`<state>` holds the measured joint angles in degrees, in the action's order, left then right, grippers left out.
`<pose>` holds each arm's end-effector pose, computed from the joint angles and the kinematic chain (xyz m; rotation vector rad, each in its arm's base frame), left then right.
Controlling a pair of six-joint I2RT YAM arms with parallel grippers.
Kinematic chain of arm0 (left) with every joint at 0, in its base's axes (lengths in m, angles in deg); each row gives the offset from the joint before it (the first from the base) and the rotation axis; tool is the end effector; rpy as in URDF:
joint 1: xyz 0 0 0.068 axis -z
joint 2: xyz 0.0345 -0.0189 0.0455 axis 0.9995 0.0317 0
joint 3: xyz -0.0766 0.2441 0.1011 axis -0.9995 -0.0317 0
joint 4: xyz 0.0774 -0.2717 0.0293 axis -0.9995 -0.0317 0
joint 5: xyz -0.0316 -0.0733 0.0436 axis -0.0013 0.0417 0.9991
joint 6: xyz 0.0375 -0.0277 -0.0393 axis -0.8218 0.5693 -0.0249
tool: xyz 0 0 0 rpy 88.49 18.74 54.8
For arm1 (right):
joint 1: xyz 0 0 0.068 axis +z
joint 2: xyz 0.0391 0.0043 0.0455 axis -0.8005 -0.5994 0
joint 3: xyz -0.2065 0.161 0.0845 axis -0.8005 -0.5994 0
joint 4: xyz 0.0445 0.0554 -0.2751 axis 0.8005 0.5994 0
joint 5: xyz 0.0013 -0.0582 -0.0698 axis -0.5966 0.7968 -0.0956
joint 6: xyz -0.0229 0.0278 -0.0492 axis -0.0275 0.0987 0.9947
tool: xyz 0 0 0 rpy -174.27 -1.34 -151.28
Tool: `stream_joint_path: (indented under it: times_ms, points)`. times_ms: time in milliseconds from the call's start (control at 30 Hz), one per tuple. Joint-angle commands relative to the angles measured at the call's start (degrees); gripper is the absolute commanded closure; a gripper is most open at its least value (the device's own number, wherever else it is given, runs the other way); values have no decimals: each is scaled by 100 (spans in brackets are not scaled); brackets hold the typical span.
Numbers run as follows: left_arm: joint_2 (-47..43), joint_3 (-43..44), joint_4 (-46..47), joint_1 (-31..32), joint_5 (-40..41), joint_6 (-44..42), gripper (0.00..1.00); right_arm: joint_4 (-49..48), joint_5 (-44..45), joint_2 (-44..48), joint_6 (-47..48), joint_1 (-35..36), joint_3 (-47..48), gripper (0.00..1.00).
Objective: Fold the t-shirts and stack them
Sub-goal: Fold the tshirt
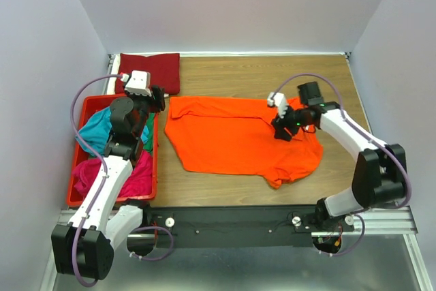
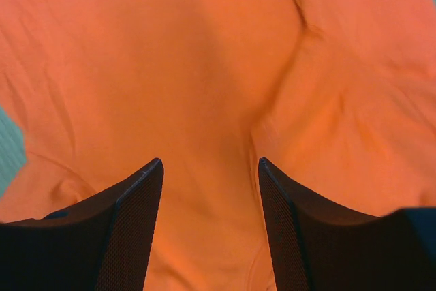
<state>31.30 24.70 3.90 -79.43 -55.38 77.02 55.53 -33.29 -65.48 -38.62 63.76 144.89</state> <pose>0.2539 -0.0408 0.3249 0.0941 1.5767 -0.1988 0.3049 0.0810 0.2120 -1.2796 2.1134 0.4764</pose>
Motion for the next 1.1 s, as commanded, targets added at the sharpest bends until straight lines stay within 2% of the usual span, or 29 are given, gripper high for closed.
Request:
stream_joint_path:
  times_ms: [0,100,267,467,667,733,767,867,933,1067]
  points:
    - [45,7,85,39,-237,-32,36,-163,1005,-433,438,601,384,37]
    - [36,16,85,39,-246,-32,36,-461,1812,-890,96,1023,666,44]
    - [36,16,85,39,-272,-32,37,-602,2446,-1462,-292,1173,991,46]
    - [36,25,93,39,-307,-23,37,-743,2746,-1752,-503,1200,1071,46]
    - [-8,7,94,39,-290,-23,37,-761,2870,-2007,-582,1209,1158,51]
    - [1,16,85,39,-299,-23,37,-761,2861,-2086,-617,1217,1194,58]
    - [-8,16,93,39,-290,-23,37,-761,2870,-2104,-626,1217,1202,65]
    - [1,16,85,39,-290,-23,37,-761,2896,-2140,-661,1217,1238,74]
    - [1,16,94,39,-299,-32,37,-761,2870,-2113,-714,1217,1299,86]
    - [1,16,85,39,-290,-32,37,-743,2432,-1982,-977,1209,1440,89]
